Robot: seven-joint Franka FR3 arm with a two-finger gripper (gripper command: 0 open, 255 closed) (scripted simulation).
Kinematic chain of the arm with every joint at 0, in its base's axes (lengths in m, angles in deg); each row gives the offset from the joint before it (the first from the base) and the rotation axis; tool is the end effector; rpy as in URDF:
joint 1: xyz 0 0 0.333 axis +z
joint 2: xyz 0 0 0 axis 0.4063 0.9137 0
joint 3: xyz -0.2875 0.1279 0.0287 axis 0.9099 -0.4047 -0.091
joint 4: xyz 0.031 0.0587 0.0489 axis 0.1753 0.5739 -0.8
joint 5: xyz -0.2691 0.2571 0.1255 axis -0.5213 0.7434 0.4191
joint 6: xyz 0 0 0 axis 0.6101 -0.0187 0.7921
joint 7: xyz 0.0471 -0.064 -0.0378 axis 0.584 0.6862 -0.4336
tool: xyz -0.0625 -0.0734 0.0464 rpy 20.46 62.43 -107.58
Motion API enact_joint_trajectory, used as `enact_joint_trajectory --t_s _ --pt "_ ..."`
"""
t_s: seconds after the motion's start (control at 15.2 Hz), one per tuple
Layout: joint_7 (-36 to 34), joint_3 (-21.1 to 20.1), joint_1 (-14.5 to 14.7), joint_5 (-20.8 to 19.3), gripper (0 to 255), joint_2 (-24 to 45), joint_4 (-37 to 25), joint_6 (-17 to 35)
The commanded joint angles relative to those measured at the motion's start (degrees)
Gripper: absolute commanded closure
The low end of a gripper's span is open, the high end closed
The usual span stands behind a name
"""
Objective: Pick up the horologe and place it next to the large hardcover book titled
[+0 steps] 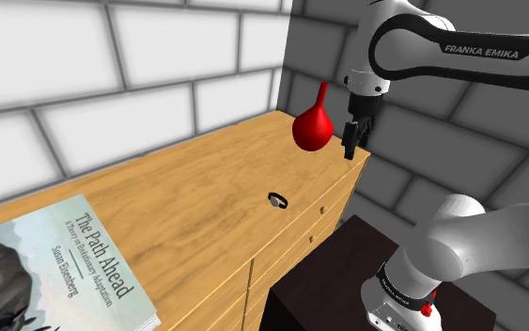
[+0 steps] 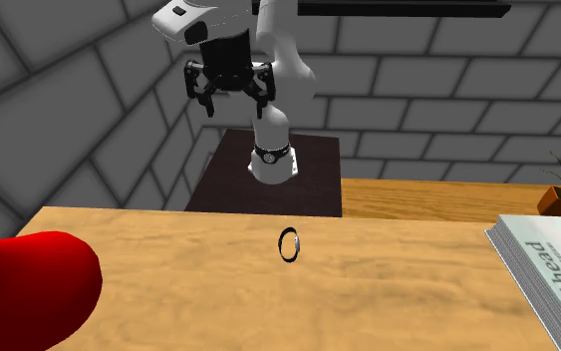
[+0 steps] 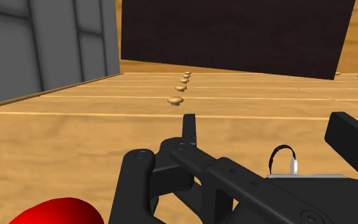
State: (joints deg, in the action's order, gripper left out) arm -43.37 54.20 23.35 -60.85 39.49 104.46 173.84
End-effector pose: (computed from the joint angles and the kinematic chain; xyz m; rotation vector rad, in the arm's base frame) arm 0.2918 -0.0145 0.5443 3.0890 0.1808 -0.2634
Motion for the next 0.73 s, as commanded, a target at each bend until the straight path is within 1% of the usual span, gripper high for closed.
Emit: enact_joint_trajectory --t_s 0.0,0.33,0.66 --pt "0.0 0.0 0.0 0.0 0 0.0 0.0 0.0" --pt "-3.05 -1.84 1.62 3.94 0 4.27 4.19 10.56" --pt "-5.46 -3.86 3.39 7.68 0 10.66 6.41 21.54"
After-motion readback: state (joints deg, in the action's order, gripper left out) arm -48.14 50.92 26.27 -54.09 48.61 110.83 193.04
